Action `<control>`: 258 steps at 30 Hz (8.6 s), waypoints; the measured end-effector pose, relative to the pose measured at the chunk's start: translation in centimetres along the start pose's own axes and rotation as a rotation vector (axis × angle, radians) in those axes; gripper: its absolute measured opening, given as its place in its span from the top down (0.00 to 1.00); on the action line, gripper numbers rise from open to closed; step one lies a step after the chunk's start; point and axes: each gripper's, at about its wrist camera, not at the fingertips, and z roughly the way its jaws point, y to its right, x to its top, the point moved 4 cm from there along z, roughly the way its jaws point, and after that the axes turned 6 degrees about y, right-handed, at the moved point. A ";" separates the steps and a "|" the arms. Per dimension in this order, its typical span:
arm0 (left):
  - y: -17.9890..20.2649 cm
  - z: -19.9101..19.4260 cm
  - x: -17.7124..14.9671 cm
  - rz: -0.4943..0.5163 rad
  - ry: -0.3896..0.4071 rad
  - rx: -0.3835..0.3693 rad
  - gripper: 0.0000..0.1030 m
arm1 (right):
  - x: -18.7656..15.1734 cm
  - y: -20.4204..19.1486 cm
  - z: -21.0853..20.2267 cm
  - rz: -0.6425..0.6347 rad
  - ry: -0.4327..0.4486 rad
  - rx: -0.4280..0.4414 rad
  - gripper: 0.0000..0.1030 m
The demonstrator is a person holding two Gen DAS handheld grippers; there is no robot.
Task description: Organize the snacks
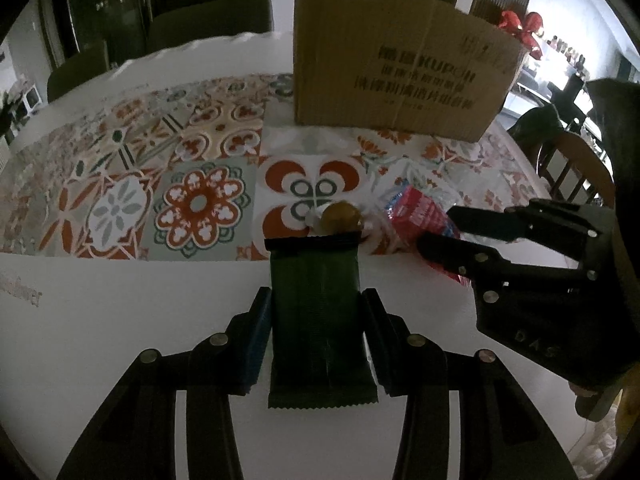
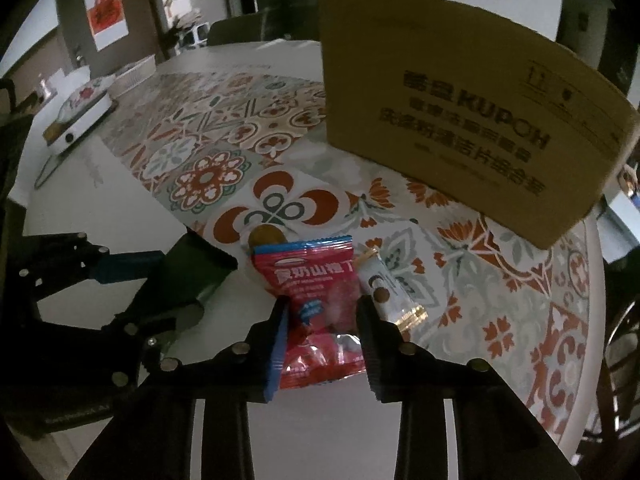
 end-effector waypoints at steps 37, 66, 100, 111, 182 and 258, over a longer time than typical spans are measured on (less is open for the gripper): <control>2.4 -8.3 8.5 0.056 0.295 -0.051 0.57 | 5.5 2.4 -10.2 0.193 0.314 -0.072 0.87; 4.9 -7.1 21.7 0.140 0.368 -0.093 0.57 | 14.2 8.5 -12.7 0.251 0.416 -0.142 0.93; 3.9 -8.3 20.6 0.176 0.392 -0.016 0.28 | 13.7 8.6 -12.8 0.282 0.373 -0.218 0.43; 2.5 -11.1 15.6 0.197 0.430 0.006 0.25 | 10.7 4.8 -14.1 0.256 0.397 -0.234 0.36; -0.4 5.7 3.7 0.038 0.029 -0.049 0.35 | -2.3 3.3 -0.9 0.388 0.008 -0.225 0.34; 3.1 -7.1 19.2 0.119 0.440 -0.149 0.67 | 14.0 6.1 -12.4 0.285 0.413 -0.188 0.60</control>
